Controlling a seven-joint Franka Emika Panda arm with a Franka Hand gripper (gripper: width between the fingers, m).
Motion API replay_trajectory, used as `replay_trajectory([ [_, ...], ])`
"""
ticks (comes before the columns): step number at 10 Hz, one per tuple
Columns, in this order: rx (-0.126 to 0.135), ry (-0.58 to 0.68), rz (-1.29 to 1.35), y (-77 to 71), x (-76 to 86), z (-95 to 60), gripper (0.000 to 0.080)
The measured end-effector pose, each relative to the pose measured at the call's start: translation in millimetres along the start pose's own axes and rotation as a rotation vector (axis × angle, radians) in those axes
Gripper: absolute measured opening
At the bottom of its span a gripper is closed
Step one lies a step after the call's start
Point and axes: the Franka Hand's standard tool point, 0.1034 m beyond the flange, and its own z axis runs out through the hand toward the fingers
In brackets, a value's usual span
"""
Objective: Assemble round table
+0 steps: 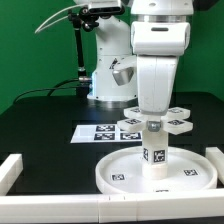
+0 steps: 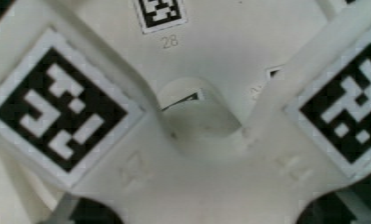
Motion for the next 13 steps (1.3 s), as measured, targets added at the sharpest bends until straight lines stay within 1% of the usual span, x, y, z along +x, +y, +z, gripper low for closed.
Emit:
replay_trajectory([
  [2, 0.004, 0.002, 0.062, 0.0, -2.7, 0.1, 0.0447],
  [4, 0.009, 0.007, 0.240, 0.3, -5.4, 0.3, 0.0448],
  [10, 0.014, 0.011, 0.687, -0.1, -3.9, -0.3, 0.0448],
  [11, 0.022, 0.019, 0.808, -0.4, -3.0, -0.3, 0.0448],
  [13, 0.027, 0.022, 0.955, -0.5, -1.7, -0.4, 0.0448],
])
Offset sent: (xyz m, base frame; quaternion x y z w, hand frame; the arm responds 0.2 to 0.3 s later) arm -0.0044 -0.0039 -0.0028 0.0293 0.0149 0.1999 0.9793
